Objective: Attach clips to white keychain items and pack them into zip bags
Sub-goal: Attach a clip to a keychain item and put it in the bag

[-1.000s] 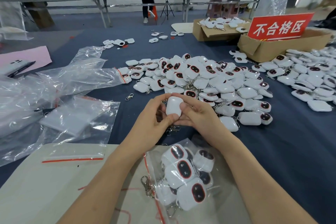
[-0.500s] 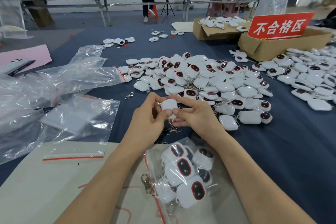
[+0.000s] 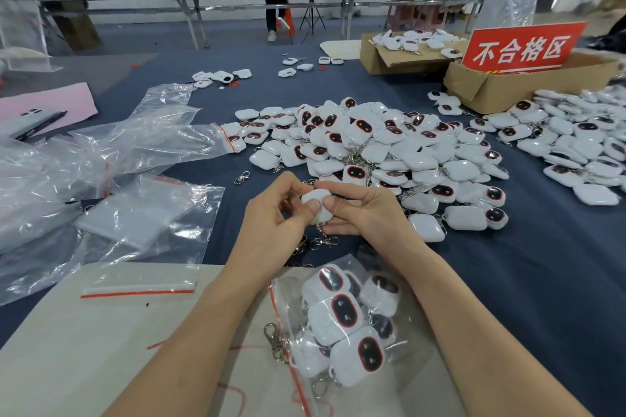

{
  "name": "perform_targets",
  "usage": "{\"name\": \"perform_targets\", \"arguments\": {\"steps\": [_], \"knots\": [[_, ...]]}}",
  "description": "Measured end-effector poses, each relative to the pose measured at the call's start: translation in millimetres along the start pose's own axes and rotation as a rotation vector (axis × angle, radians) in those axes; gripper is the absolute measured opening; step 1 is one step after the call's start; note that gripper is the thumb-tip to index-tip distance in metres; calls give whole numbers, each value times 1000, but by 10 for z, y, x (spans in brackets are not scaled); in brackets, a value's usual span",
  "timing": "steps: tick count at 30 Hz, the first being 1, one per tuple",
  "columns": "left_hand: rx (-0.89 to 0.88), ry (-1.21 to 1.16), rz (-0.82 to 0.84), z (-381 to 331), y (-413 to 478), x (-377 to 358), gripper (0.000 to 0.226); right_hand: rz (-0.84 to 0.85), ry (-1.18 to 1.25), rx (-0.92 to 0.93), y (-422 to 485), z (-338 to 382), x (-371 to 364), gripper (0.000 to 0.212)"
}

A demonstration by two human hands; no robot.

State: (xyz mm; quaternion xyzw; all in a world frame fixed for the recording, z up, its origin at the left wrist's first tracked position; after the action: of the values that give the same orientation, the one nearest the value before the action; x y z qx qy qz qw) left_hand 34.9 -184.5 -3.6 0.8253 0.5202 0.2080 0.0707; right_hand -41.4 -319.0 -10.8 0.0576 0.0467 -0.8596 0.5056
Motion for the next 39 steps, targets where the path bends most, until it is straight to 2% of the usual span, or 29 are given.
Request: {"name": "perform_targets", "arguments": {"steps": [3, 10, 21, 25, 28, 30, 35, 39], "knots": [[11, -9, 8, -19, -9, 3, 4, 14, 0, 9, -7, 6, -2, 28], [42, -27, -9, 4, 6, 3, 4, 25, -5, 33, -20, 11, 5, 34], [-17, 61, -33, 106, 13, -7, 3, 7, -32, 22, -14, 9, 15, 33], [-76, 63, -8, 68, 22, -30, 0, -41, 12, 10, 3, 0, 21, 27], [-89, 47, 127, 57, 25, -81, 26, -110, 60, 15, 31, -9, 60, 19], [-94, 94, 157, 61, 20, -95, 39, -104, 58, 20, 38, -12, 66, 19], [-43, 80, 91, 94, 26, -61, 41, 36, -88, 68, 26, -26, 33, 42], [-14, 62, 92, 85, 29, -53, 37, 39, -156, 110, 39, -25, 37, 44]]}}
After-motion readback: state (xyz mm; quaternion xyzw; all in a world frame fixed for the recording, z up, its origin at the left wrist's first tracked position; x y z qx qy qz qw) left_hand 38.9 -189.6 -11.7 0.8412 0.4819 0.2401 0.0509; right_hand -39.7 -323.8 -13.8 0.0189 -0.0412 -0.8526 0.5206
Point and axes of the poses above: each hand's wrist, its own y-axis towards the middle knuckle, its own x-axis out of the back of the hand, z = x × y, the point moved 4 cm from there along y, towards the middle knuckle, and after that the axes turned 8 degrees about -z, right-handed, at the moved point
